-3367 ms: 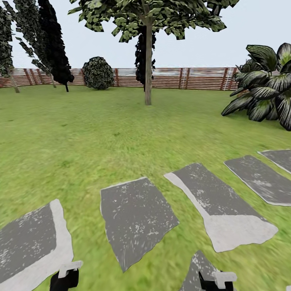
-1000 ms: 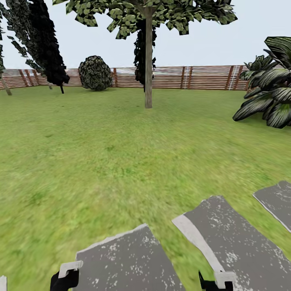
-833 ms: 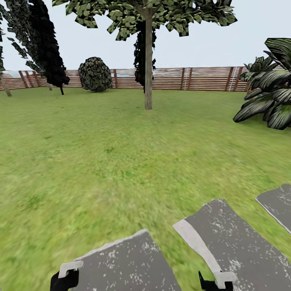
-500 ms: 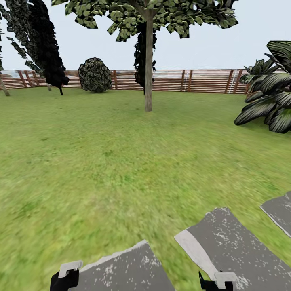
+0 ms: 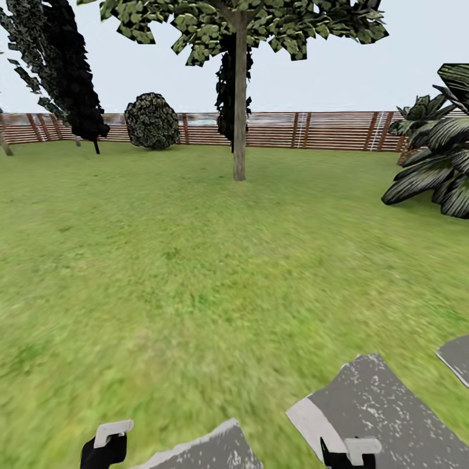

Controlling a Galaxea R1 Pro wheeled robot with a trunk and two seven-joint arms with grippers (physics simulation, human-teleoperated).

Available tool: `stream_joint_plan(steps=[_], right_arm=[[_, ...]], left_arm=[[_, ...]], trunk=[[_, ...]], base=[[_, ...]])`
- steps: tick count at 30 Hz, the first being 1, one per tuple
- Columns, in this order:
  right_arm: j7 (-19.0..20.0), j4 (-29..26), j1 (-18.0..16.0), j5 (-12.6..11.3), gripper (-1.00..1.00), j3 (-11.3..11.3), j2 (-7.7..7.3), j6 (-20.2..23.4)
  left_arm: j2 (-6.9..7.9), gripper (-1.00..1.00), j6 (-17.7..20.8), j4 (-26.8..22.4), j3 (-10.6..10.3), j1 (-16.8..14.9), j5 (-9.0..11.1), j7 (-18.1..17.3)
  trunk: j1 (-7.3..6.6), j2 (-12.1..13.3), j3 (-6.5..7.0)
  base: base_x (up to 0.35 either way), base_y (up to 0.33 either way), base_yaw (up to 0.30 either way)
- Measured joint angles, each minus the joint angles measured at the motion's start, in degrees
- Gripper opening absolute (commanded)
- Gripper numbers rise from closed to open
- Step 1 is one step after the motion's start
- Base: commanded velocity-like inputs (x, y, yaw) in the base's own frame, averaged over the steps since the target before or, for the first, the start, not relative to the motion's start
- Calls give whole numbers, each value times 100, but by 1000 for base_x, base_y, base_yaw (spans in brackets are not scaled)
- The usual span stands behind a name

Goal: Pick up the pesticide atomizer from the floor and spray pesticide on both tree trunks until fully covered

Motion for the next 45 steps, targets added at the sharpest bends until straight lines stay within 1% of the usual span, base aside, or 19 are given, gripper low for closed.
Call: stream_joint_plan(steps=[45], right_arm=[[0, 0, 0, 4, 100, 1, 0, 0]], left_arm=[[-9, -100, -1, 0, -7, 0, 0, 0]], trunk=[[0, 0, 0]], base=[[338, 0, 0]])
